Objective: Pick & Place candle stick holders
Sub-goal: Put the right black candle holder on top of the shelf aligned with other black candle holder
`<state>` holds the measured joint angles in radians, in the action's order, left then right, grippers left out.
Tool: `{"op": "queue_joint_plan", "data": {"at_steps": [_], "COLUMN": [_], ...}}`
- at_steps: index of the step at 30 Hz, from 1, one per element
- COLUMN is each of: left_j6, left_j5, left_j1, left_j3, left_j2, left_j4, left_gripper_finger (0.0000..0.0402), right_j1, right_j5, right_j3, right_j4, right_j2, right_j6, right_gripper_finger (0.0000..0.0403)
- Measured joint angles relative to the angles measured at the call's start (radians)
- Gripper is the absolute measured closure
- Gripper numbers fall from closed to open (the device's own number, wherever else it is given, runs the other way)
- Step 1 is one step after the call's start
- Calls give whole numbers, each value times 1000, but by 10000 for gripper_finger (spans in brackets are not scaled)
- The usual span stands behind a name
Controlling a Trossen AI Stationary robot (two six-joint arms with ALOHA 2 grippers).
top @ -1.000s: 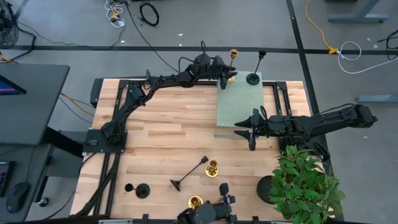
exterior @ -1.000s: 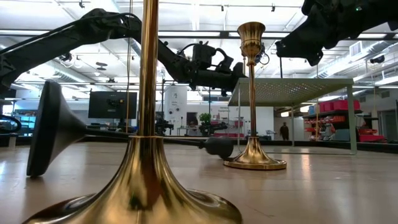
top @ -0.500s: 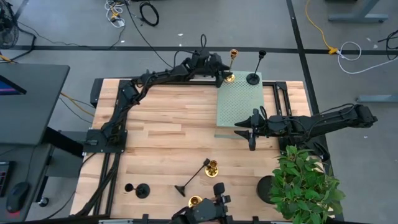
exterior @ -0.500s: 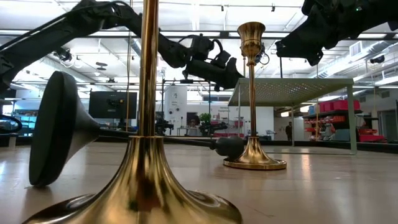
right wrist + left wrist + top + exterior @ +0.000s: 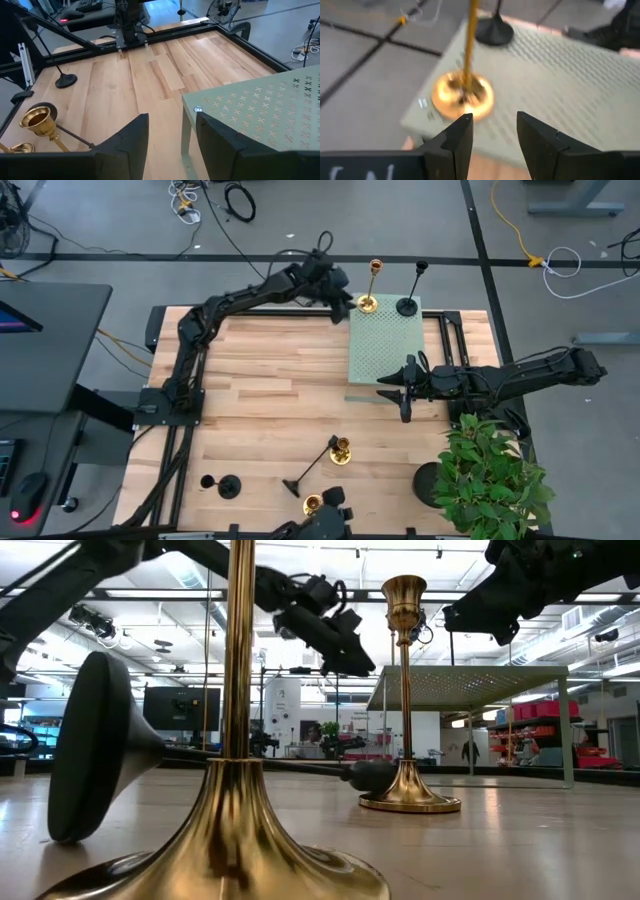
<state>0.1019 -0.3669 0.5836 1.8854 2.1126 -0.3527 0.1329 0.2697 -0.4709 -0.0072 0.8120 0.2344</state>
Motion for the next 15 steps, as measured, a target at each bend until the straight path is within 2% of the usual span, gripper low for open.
{"op": "queue_joint_plan", "data": {"at_steps": [4,7,11,15], "left_j6": [48,75,83,76], "left_j5": [-4,-45,-128,-108], "left_j1": [-26,-57,-109,-180], "left_j3": [0,-1,-64,-184], "left_j2": [-51,-76,-122,-192], "left_j4": [-176,-283,-306,-296], "left_gripper_finger": [248,248,248,248], "right_j1": [0,0,0,0], "right_j5": [-1,-1,-1,-30], "right_j3": [0,0,0,0], "right_j4": [-5,-9,-10,-9], "right_j2": [0,0,0,0], "right_j6": [0,-3,-3,1], "right_gripper_finger": [240,240,240,240]}}
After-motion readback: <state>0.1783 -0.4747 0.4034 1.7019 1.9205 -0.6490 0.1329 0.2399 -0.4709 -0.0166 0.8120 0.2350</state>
